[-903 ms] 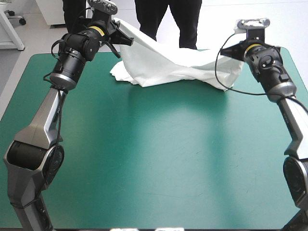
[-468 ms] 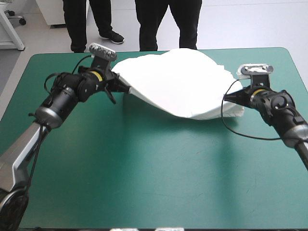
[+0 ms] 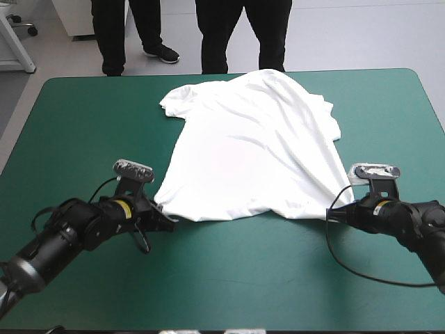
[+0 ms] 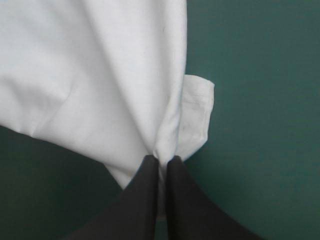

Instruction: Fold the cloth

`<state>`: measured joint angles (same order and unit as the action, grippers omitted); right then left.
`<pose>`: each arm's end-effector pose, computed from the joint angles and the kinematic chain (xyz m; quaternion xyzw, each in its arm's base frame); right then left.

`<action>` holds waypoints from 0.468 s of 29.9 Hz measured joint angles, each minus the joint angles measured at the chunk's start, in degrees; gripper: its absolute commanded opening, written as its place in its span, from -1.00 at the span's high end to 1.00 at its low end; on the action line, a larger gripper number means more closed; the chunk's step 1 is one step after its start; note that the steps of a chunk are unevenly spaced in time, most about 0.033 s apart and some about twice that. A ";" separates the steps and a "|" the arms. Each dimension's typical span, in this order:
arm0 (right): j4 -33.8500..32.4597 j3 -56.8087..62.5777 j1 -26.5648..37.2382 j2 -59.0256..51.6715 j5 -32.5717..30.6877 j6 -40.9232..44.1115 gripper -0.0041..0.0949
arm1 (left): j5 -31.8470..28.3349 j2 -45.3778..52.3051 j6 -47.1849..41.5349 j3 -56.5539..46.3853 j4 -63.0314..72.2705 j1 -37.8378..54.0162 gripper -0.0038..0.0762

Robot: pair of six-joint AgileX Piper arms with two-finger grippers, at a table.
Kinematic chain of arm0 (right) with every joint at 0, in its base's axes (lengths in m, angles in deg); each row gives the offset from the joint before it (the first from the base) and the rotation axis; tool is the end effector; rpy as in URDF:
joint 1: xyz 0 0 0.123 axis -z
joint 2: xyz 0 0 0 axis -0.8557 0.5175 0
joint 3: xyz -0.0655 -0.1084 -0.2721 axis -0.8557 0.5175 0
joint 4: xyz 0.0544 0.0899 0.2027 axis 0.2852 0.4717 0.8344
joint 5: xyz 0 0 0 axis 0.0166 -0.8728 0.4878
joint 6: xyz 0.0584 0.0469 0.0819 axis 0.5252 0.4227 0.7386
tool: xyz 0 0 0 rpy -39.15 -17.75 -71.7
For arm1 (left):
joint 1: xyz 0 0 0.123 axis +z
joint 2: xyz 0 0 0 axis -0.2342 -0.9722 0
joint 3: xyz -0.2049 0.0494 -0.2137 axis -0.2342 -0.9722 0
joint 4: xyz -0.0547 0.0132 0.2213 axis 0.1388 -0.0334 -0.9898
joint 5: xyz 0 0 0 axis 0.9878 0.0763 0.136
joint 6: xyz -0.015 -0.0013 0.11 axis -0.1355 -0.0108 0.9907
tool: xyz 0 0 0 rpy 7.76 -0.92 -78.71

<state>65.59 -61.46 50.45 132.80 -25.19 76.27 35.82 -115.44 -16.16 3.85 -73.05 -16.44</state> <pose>0.1730 0.0297 0.2751 -0.0065 0.9537 0.0614 0.2945 0.1675 -0.0953 0.2888 0.1741 0.9286 -0.1041 0.3107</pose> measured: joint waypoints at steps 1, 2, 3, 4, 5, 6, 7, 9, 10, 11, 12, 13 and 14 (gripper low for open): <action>0.19 0.78 0.00 -1.63 -0.97 -0.14 0.95 | 0.69 1.76 -1.56 -1.30 0.00 -0.63 0.93; 0.33 1.63 0.00 -3.26 -2.19 -0.16 0.95 | 1.60 3.44 -3.07 -2.65 0.00 -1.40 0.93; 0.39 2.29 0.00 -4.85 -3.57 -0.21 0.95 | 2.62 5.02 -4.27 -3.76 0.00 -2.12 0.93; 0.53 2.71 0.00 -6.09 -4.76 -0.22 0.95 | 3.58 6.22 -4.91 -4.45 0.15 -2.69 0.93; 0.71 3.03 0.00 -7.59 -6.38 -0.27 0.95 | 4.96 7.62 -5.56 -5.13 0.27 -3.36 0.93; 0.97 3.20 0.00 -8.99 -8.07 -0.30 0.95 | 6.53 8.87 -5.98 -5.58 0.44 -3.99 0.93; 1.21 3.20 0.00 -10.09 -9.28 -0.30 0.95 | 7.87 9.78 -6.19 -5.85 0.46 -4.65 0.93; 1.68 3.31 0.00 -12.71 -11.91 -0.30 0.95 | 10.90 11.82 -6.87 -6.05 0.84 -5.92 0.93; 1.84 3.38 0.00 -13.88 -13.04 -0.30 0.95 | 12.08 12.73 -7.39 -6.05 0.84 -6.39 0.93; 1.95 3.38 0.00 -14.96 -14.16 -0.30 0.95 | 12.99 13.57 -8.05 -6.05 0.84 -6.95 0.93; 2.06 3.38 0.00 -15.91 -15.19 -0.30 0.95 | 13.89 14.31 -8.68 -6.05 0.84 -7.48 0.93; 2.23 3.38 0.00 -16.62 -16.06 -0.30 0.95 | 14.66 14.86 -9.07 -6.05 0.84 -7.90 0.93; 2.43 3.38 0.00 -17.42 -17.19 -0.30 0.95 | 15.72 15.46 -9.53 -6.05 0.84 -8.38 0.93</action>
<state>68.02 -58.09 50.45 115.38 -42.38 75.97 51.54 -99.97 -25.69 -2.19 -72.21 -24.82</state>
